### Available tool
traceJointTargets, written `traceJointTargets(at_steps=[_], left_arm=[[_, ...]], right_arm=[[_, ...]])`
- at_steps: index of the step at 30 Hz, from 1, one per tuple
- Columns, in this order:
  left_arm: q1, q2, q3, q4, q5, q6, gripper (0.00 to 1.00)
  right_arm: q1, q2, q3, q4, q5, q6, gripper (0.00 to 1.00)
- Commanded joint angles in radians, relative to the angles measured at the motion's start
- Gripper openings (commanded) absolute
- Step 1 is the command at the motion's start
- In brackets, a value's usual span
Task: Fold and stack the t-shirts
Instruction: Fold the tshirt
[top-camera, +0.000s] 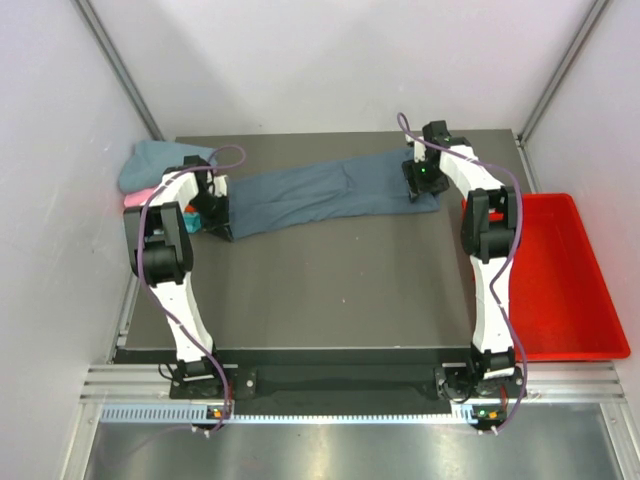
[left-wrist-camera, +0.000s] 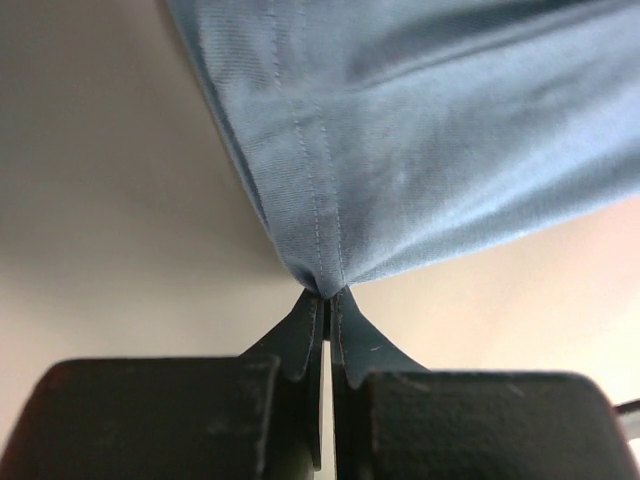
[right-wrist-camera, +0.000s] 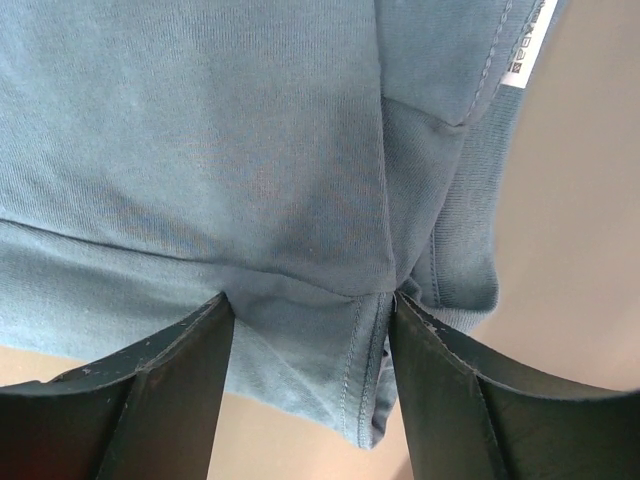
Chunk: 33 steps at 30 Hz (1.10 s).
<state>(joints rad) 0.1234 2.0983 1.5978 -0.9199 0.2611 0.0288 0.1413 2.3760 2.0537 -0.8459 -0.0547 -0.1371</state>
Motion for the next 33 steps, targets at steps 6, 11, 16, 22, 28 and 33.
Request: traceJointTargets(at_steps=[6, 11, 16, 22, 28, 33], left_arm=[[-0.041, -0.185, -0.159, -0.04, 0.063, 0.033, 0.0], [-0.07, -0.268, -0.28, -0.043, 0.055, 0.042, 0.0], [-0.08, -0.342, -0.351, -0.079, 0.059, 0.066, 0.0], [-0.151, -0.421, -0.467, -0.073, 0.086, 0.091, 0.0], [-0.206, -0.429, -0.455, -0.1, 0.115, 0.131, 0.0], [-0.31, -0.437, -0.438, -0.126, 0.168, 0.172, 0.0]], right_arm=[[-0.008, 0.074, 0.101, 0.051, 0.05, -0.018, 0.63], [-0.008, 0.126, 0.187, 0.07, 0.032, -0.01, 0.63], [-0.006, 0.15, 0.244, 0.082, 0.016, -0.006, 0.64], [0.0, 0.181, 0.286, 0.096, -0.014, 0.01, 0.65], [0.017, 0.207, 0.329, 0.117, -0.027, 0.017, 0.66], [0.032, 0.247, 0.395, 0.151, -0.007, -0.004, 0.66]])
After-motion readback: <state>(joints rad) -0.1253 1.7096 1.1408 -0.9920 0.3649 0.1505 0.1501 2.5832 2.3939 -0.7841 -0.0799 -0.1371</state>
